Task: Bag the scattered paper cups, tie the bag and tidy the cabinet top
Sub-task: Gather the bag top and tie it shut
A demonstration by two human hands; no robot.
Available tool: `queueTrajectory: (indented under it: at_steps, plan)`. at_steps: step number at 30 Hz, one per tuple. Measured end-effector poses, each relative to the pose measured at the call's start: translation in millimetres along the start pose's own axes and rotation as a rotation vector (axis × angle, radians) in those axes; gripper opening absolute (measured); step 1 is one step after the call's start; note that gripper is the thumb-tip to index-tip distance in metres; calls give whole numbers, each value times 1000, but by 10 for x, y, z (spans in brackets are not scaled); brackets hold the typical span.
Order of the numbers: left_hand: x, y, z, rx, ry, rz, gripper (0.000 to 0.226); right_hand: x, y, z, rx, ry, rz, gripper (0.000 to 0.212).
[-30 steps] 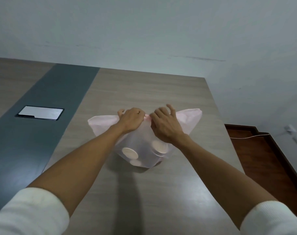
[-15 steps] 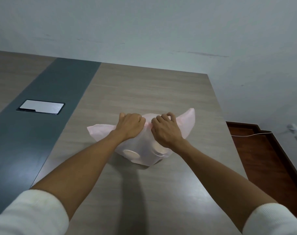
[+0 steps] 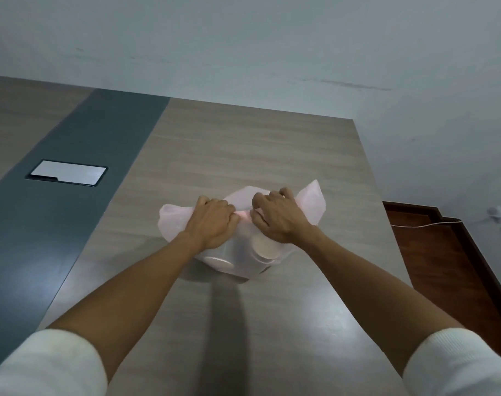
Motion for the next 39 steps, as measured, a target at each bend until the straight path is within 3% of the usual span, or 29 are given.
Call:
queueTrajectory:
  at_steps: [3, 6, 9, 12, 14, 16, 20, 23, 26, 30, 33, 35, 36, 39]
  plan:
    - [-13, -37, 48, -68, -98, 32, 33, -109, 86, -78, 5, -51, -70, 37]
    - [108, 4, 19, -95, 137, 260, 31, -167, 129, -2, -14, -39, 22, 34]
    - [71, 301, -134, -150, 315, 225, 30, -238, 177, 69, -97, -33, 218, 44]
    - [-86, 409, -135, 18, 262, 81, 24, -349, 415, 58, -354, -53, 583, 61]
    - [-177, 362, -84, 122, 186, -6, 17, -346, 476, -6, -416, -59, 729, 73]
    - [-242, 359, -38, 101, 144, -55, 17, -268, 515, -46, -412, -130, 685, 75]
    - [-311, 265, 24, 50, 98, -74, 27, -59, 738, -129, -364, -398, 227, 60]
    - [-404, 249, 63, 16, 23, -102, 28, 74, 1107, -266, -476, -461, 278, 43]
    - [-464, 258, 104, 32, -31, -129, 30, 159, 1281, -368, -590, -285, 778, 25]
    - [-453, 349, 185, 35, -15, -146, 35, -4, 1016, -401, -602, 35, 1521, 36]
    - [-426, 426, 224, 30, 7, -134, 35, -134, 902, -374, -660, 268, 1708, 31]
    - [-452, 470, 246, 20, 3, -141, 33, -158, 847, -346, -674, 353, 1586, 39]
    - [-462, 492, 248, 10, 2, -162, 33, -189, 825, -331, -676, 354, 1411, 40]
    - [-468, 531, 216, -27, 1, -145, 31, -273, 652, -272, -566, 247, 501, 46]
Point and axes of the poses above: each hand's wrist, its own z-axis towards the middle knuckle, its own x-axis out of the back of the hand, y = z × x, the point moved 8 cm from there along z, towards the middle knuckle, and after that the axes turned 14 degrees about z, right-handed, at the moved point
